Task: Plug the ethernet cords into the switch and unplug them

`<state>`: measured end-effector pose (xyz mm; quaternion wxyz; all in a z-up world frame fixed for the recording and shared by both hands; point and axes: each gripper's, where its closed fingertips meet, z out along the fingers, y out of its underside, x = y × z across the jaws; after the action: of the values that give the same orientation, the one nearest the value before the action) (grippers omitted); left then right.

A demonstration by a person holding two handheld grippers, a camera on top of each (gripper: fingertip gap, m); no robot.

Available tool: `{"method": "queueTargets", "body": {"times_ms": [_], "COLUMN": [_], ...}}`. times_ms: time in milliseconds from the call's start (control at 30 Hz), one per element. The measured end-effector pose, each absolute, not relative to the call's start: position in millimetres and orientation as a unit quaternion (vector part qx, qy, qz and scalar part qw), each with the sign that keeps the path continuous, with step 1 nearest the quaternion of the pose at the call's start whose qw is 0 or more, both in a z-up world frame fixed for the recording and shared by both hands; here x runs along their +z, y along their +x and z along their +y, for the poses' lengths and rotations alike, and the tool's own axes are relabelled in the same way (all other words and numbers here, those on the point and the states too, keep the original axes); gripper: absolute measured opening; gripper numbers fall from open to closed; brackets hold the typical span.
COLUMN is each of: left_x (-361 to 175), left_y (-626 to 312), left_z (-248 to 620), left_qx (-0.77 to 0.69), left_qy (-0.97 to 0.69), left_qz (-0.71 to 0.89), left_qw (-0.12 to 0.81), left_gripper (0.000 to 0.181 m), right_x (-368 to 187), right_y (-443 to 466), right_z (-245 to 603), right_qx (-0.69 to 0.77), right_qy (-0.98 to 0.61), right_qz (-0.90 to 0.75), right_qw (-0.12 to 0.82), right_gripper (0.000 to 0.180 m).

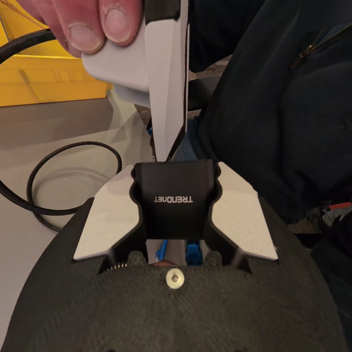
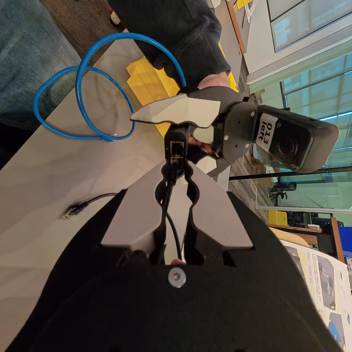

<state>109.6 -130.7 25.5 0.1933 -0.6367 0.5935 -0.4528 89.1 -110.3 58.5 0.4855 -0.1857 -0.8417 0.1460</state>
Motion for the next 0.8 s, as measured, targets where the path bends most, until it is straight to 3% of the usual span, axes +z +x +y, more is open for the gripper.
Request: {"method": "queueTargets", "body": {"times_ms": [800], "left_x": [36], "left_y": [113], "left_z": [-139], "left_qx": [-0.478], "left_qy": [-0.601], "left_qz": [0.611], "left_qw": [0.194], "left_gripper": [0.075], "right_x": [68], "right_y": [96], "right_z": [-116], "right_qx": [0.200], "right_qy": [-0.178], "right_qz": [-0.848], "right_qw": [0.457], "right_gripper": [0.016]}}
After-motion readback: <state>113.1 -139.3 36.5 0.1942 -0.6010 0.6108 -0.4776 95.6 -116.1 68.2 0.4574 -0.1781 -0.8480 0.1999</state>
